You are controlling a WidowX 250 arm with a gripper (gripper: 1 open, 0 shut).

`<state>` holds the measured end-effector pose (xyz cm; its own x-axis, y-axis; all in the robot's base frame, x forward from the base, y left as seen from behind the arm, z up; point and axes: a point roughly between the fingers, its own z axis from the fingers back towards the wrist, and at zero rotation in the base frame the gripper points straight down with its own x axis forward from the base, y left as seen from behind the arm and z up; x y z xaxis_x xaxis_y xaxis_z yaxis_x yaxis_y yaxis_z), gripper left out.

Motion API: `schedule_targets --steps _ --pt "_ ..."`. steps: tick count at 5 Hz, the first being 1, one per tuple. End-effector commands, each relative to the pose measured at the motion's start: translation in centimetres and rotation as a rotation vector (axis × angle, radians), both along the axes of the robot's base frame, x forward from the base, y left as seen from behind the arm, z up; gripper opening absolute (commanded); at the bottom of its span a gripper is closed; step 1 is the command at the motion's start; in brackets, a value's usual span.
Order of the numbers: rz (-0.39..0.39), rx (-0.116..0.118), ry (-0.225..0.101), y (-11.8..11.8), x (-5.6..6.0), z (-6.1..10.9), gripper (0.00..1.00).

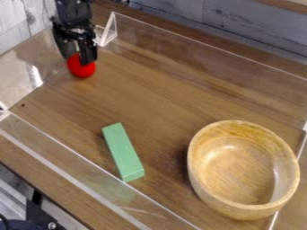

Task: Move the red object to the right side of the table

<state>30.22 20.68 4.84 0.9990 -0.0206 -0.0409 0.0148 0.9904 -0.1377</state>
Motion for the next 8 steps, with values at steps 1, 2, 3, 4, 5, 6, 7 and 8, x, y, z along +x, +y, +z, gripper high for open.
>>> schedule_targets --steps 1,2,3,4,5,6,7,8 --pt "0.015 0.014 -0.052 1.0 1.0 1.3 1.0" --pt "0.02 -0.004 -0.048 0.9 1.3 0.9 1.0" --pt "0.024 -0.02 -0.044 0.8 1.6 0.6 1.0" --pt "0.027 -0.038 -0.04 0.7 1.8 0.3 1.0" --pt "0.028 -0.055 -0.035 0.6 2.0 0.1 1.0" --pt "0.028 -0.074 -0.03 0.5 2.1 -0.1 1.0" --pt "0.026 -0.09 -0.025 0.3 2.2 -0.3 1.0" --pt "0.021 -0.08 -0.039 0.0 2.3 0.6 0.0"
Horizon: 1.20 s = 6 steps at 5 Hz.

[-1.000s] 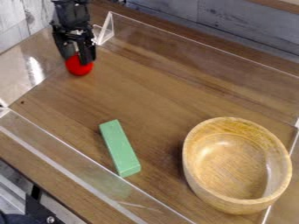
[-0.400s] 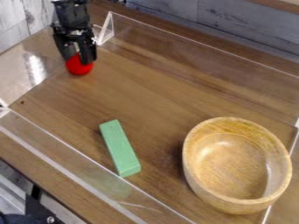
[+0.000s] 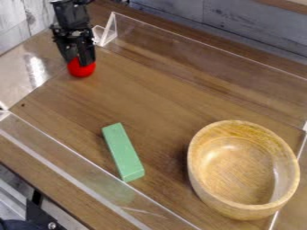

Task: Move the red object to the right side of the table

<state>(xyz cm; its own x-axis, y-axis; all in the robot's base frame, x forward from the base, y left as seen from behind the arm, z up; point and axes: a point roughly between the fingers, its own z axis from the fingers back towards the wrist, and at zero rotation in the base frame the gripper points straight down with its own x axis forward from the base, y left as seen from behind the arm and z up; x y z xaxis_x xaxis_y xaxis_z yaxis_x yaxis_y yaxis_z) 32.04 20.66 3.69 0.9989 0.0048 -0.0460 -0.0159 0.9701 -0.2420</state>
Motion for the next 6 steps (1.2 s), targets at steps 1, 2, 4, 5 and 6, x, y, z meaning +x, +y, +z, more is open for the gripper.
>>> schedule_targets --steps 1,2,4,5,6 --pt "-0.015 0.05 -0.073 -0.6 0.6 3.7 0.0" --pt "-0.022 0.078 -0.103 -1.1 0.7 5.9 0.0" --pt "-0.072 0.128 -0.186 -5.3 2.2 11.5 0.0" --pt "-0.111 0.119 -0.208 -7.8 2.9 13.0 0.0" --pt "-0.141 0.11 -0.229 -9.6 3.3 14.6 0.0"
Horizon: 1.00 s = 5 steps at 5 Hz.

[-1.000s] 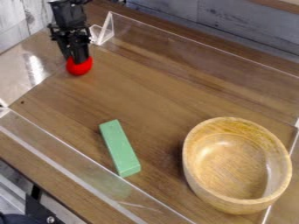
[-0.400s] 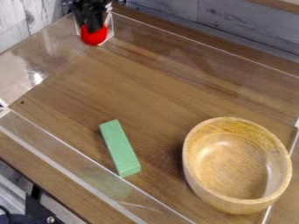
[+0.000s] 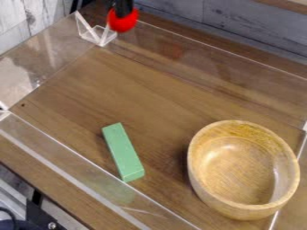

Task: Move the red object to the right side of the table

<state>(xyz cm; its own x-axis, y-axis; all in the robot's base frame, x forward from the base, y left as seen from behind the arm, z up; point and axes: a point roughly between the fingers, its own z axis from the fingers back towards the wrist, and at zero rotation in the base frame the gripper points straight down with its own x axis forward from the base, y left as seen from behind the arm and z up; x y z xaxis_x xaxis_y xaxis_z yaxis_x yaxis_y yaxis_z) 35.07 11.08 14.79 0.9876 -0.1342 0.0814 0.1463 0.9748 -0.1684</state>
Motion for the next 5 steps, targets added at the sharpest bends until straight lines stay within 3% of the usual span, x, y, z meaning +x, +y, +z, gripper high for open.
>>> schedule_targets --steps 1,5 --pt "-0.038 0.025 -0.107 -1.7 0.7 4.5 0.0" --pt "0.045 -0.019 -0.098 -7.7 0.8 6.6 0.0"
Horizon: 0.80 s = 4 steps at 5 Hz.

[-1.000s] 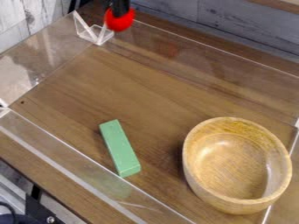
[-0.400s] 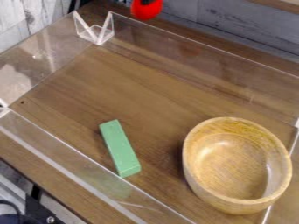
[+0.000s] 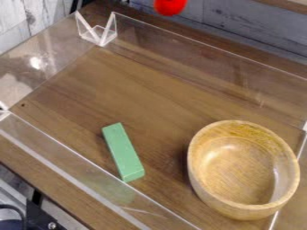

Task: Move the red object to the right side of the table

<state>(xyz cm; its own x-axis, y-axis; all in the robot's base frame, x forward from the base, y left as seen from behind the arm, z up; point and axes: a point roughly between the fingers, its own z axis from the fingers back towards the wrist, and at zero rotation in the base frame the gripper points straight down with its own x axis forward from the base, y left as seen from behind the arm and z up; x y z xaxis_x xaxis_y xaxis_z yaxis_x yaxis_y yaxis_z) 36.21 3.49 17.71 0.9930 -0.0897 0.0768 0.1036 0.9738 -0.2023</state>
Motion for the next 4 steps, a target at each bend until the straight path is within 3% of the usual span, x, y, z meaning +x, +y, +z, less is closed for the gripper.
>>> schedule_targets --steps 1,4 --pt "0.014 0.001 -0.104 -1.8 -0.1 3.9 0.0" --pt "0.024 -0.06 -0.084 -5.6 0.4 2.6 0.0"
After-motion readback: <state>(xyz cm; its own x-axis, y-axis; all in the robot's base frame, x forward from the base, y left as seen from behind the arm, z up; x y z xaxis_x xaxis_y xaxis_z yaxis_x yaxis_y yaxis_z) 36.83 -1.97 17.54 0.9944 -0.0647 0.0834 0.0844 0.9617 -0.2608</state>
